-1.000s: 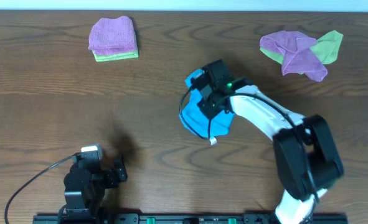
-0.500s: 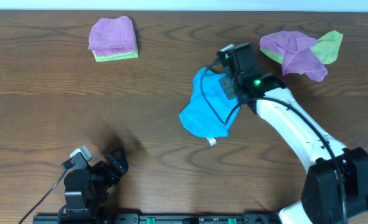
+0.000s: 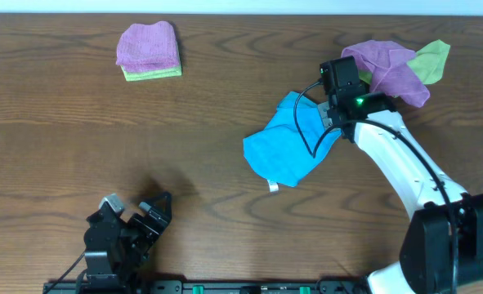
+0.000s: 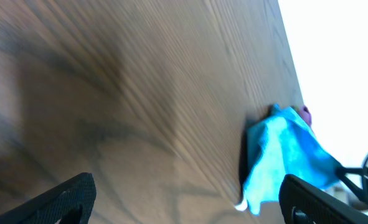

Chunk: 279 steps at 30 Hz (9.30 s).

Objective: Fold the cloth

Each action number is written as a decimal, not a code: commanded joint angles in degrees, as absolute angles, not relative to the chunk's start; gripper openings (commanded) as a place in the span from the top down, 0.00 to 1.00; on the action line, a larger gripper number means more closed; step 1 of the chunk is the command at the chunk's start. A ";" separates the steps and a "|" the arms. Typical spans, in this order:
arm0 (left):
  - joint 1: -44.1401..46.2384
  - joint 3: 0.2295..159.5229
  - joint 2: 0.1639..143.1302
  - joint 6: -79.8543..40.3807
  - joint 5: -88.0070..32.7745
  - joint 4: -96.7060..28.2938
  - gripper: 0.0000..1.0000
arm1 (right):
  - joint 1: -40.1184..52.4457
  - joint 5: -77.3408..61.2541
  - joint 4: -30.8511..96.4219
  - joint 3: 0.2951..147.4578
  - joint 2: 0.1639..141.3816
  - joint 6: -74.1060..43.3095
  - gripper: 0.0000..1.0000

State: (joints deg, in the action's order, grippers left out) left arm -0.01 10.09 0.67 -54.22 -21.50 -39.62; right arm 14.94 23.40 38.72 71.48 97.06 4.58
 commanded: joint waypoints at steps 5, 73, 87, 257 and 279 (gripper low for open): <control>-0.34 10.59 6.50 -55.24 -30.74 -36.34 0.04 | 14.48 27.24 41.67 72.10 96.99 -5.58 0.99; 35.33 37.04 101.89 -62.72 -36.05 30.30 0.05 | 10.41 16.03 48.34 62.63 88.97 -23.51 0.59; 39.05 37.04 106.83 -66.89 -30.44 36.75 0.20 | 10.44 16.03 48.99 62.63 88.97 -23.49 0.60; -0.30 56.03 109.36 28.77 -55.31 -64.88 0.94 | 18.28 -8.58 51.79 64.23 94.43 -8.73 0.99; -0.43 54.33 96.23 12.56 -57.43 -56.18 0.94 | 19.20 -6.90 35.53 57.41 84.49 -10.24 0.99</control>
State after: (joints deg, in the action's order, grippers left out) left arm -0.21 53.08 99.31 20.62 -60.64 -58.00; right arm 18.68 -8.08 36.64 57.47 84.62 -9.69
